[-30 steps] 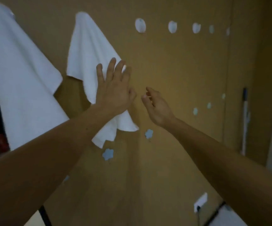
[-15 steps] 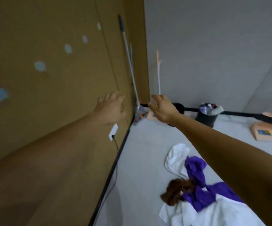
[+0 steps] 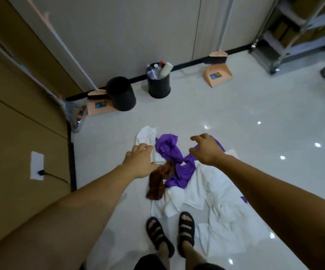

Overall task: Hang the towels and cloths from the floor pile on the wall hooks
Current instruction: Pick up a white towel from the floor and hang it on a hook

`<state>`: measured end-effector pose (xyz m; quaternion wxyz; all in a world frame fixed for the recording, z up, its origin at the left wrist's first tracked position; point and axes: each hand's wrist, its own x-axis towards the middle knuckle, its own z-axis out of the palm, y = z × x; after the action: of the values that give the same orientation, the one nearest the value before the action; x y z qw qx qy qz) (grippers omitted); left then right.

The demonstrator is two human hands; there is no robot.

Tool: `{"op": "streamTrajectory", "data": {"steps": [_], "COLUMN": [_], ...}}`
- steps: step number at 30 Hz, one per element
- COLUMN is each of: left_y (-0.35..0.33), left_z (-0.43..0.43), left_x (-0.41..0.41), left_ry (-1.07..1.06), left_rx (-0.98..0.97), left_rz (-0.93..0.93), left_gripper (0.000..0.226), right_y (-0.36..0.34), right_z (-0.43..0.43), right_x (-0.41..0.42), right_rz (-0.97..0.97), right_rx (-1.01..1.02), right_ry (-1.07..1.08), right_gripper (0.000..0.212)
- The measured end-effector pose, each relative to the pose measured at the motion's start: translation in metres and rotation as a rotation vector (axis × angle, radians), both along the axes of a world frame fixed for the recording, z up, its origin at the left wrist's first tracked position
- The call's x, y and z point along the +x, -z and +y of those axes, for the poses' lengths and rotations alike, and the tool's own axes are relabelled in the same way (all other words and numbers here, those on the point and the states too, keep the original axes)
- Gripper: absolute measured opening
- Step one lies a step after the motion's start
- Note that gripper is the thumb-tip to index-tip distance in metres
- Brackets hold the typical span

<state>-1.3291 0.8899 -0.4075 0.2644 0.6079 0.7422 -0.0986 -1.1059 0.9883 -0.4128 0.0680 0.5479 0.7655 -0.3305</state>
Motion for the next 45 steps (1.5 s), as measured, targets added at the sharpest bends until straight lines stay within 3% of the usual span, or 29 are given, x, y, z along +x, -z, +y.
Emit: {"op": "streamTrajectory", "data": {"steps": [9,22,28,33,36,38,42,45], "left_y": [0.165,0.501,0.606,0.652,0.658,0.653,0.617,0.568], "left_z": [0.026,-0.025,-0.043,-0.052,-0.057,-0.058,-0.049,-0.035], "left_x": [0.086,0.176,0.207,0.222,0.226,0.226,0.224,0.225], "left_ry": [0.247,0.395,0.494,0.541,0.553,0.551,0.551,0.53], "left_rx": [-0.199,-0.327,-0.327,-0.318,-0.31,-0.326,-0.337,-0.35], "left_rz": [-0.155,-0.146,-0.23,-0.294,-0.313,-0.32,-0.335,-0.339], "left_gripper": [0.056,0.058,0.058,0.057,0.056,0.056,0.057,0.059], "right_y": [0.163,0.509,0.621,0.675,0.689,0.689,0.652,0.589], "right_z": [-0.071,-0.201,-0.266,-0.296,-0.305,-0.305,-0.281,-0.243], "right_x": [0.122,0.213,0.221,0.21,0.207,0.209,0.214,0.214], "right_rz": [-0.152,-0.255,-0.381,-0.466,-0.502,-0.474,-0.338,-0.019], "right_rx": [-0.303,-0.624,-0.694,-0.67,-0.573,-0.576,-0.489,-0.255], "right_ry": [0.388,0.69,0.781,0.859,0.859,0.883,1.043,1.301], "right_gripper": [0.053,0.051,0.048,0.054,0.027,0.021,0.016,0.017]}}
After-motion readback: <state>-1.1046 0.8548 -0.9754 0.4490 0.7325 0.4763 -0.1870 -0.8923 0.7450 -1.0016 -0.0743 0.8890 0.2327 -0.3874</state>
